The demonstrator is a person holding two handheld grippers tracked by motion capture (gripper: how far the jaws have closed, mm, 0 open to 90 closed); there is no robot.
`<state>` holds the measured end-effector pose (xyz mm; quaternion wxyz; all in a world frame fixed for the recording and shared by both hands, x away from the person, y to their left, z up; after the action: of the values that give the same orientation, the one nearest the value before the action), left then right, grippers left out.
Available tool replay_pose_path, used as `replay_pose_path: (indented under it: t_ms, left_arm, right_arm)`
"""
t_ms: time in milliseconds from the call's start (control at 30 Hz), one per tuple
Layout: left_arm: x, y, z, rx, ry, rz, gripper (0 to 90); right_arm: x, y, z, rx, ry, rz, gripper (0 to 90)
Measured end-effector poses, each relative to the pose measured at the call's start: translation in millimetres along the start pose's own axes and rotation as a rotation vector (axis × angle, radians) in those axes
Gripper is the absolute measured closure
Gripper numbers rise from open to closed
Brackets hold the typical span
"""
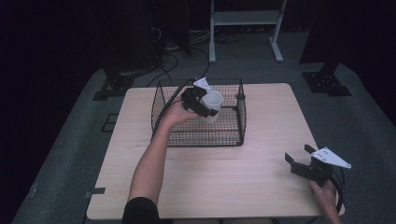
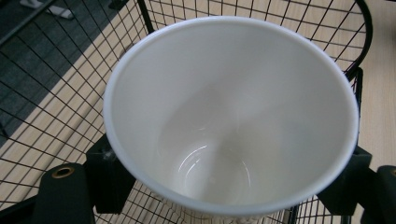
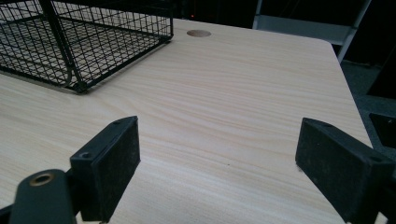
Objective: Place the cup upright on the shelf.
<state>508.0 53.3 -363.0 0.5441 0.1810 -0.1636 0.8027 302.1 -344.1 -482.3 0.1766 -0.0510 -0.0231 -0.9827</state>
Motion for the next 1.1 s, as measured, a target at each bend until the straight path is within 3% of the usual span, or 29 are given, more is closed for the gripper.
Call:
replay_pose_path:
  t_ms: [600, 733, 900, 1100]
  left_arm:
    - [-28.0, -4.7, -16.8, 0.018, -0.082, -0.036, 20.6]
    - [-31.6, -7.1, -18.6, 0.031, -0.082, -0.032, 20.6]
    - [-40.2, -12.4, -21.7, 0.044, -0.127, -0.040, 20.6]
    - [-45.0, -14.6, -25.1, 0.061, -0.132, -0.044, 20.7]
  right_arm:
    - [0.2, 0.3, 0.0, -0.003, 0.001, 0.002, 13.0]
    - [0.3, 0.3, 0.0, -0.004, 0.002, 0.002, 13.0]
    - [0.5, 0.4, 0.0, -0.003, 0.005, 0.004, 13.0]
    - [0.7, 0.6, 0.1, -0.006, 0.006, 0.005, 13.0]
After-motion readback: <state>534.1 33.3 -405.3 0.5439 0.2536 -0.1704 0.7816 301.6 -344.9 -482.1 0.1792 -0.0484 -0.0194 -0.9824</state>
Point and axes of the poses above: each handheld gripper's, and its own axes: x roughly backward along the jaws, z roughly out of its top, y roughly to its right, the point moved 1 cm from there along -x, roughly forward along the jaws, and after that the axes turned 15 degrees about y, right-handed, at the moved point
